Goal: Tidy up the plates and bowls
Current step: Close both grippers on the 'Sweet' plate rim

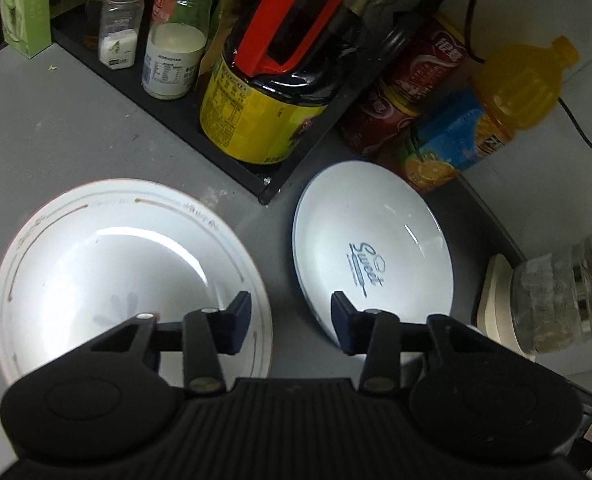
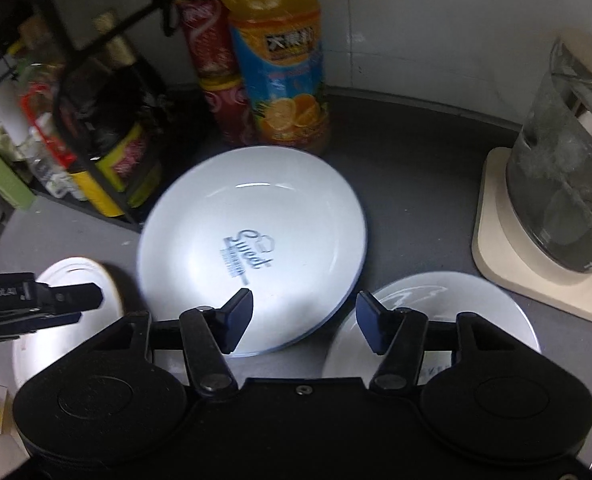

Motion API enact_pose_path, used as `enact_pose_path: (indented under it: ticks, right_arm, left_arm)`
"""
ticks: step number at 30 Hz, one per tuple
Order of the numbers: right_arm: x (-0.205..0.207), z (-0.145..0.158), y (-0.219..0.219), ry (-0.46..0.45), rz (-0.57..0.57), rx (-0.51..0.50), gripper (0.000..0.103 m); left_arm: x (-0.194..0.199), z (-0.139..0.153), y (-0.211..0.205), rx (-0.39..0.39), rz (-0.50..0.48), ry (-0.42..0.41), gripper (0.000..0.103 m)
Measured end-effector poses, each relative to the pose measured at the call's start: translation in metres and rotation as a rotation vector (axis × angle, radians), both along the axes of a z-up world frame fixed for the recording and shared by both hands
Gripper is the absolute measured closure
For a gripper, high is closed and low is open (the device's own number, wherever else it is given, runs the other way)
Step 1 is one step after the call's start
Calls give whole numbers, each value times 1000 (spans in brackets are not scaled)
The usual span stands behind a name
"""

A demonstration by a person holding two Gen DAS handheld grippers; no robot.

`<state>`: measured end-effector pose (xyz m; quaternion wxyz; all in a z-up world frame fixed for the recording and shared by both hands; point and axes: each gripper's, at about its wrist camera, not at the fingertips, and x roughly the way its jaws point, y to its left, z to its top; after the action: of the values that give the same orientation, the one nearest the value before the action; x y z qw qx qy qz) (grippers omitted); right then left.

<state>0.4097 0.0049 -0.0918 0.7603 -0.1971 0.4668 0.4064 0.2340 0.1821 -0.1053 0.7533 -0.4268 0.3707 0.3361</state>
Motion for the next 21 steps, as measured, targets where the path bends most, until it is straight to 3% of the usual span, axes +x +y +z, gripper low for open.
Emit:
enact_pose_path:
  ticks: [7,15,21]
  right_arm:
    - [24,-21,15,1,-20,-47,51]
    - [48,-41,28,-16,-51,-98,53]
    - [62,-59,37,21,-72,-141,61]
  left_arm:
    - [19,-14,17,-7,-12,2,75]
    - [39,-25,35,-7,-21,26,79]
    - [52,-42,44,-23,-19,72,83]
